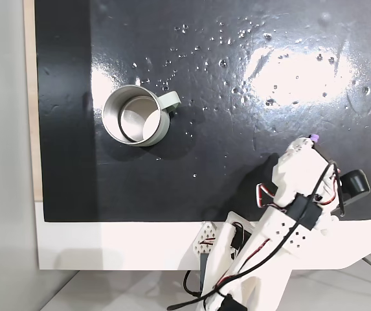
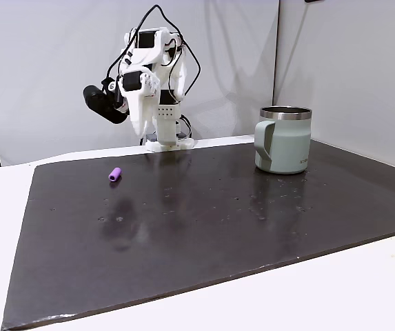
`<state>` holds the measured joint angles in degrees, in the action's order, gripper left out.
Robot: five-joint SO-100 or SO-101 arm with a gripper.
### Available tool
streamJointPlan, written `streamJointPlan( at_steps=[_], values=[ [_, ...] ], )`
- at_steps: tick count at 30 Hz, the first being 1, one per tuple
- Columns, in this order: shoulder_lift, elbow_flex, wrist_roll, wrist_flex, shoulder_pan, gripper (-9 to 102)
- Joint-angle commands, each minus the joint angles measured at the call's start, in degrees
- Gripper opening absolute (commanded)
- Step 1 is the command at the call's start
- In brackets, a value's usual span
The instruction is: Grasp a pengrip and put it in the cup.
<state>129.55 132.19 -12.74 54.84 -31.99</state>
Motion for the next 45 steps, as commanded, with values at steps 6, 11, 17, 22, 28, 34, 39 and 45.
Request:
streamJointPlan(
  at_steps=[6,11,17,22,28,34,39,45],
  values=[
    [-3.08,-4.66,-6.77,1.58,-1.58,0],
    [-9.32,-9.84,-13.62,7.38,-1.58,0],
    [-17.05,-16.88,-19.51,14.33,-2.2,0],
    [-17.14,-18.28,-21.01,18.19,-2.02,4],
    [-16.96,-20.3,-22.85,20.83,-4.13,9],
    [-19.16,-21.45,-24.35,19.95,-6.68,10],
    [-22.59,-23.55,-24.96,19.86,-8.61,24],
    [-28.74,-26.89,-25.22,19.69,-9.4,25]
  ],
)
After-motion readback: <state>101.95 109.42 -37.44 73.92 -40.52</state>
